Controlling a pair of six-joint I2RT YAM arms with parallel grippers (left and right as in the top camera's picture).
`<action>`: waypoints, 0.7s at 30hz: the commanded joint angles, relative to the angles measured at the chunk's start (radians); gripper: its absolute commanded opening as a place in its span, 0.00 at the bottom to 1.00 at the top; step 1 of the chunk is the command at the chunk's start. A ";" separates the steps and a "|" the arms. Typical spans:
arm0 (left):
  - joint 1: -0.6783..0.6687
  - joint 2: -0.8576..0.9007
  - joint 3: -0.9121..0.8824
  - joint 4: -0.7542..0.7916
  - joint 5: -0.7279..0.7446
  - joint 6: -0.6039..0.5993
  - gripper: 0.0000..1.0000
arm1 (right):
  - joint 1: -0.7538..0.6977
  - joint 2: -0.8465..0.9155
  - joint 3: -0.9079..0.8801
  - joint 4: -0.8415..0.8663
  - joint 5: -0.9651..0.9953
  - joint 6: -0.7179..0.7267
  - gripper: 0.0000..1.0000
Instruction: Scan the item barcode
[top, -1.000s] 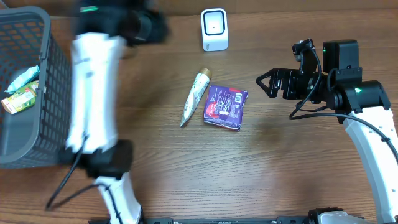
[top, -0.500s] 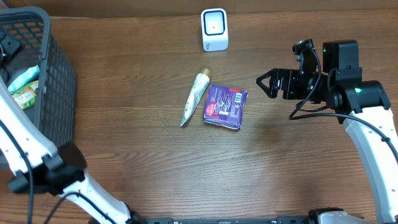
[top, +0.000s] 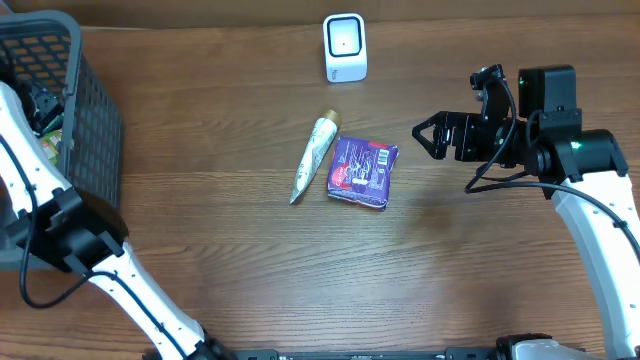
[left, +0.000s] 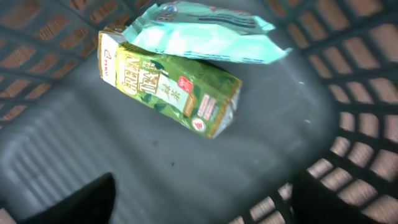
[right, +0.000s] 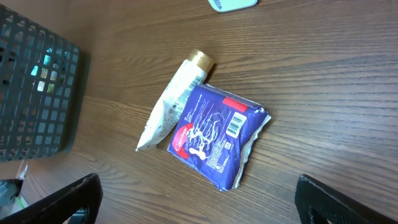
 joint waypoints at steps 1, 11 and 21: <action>0.006 0.050 0.000 0.027 -0.063 0.005 0.95 | 0.008 -0.002 0.016 0.002 0.005 0.000 1.00; 0.013 0.068 -0.003 0.155 -0.071 0.014 1.00 | 0.008 -0.002 0.016 -0.016 0.018 -0.002 1.00; 0.013 0.068 -0.003 0.193 -0.070 0.015 0.99 | 0.009 -0.002 0.016 -0.015 0.025 -0.001 1.00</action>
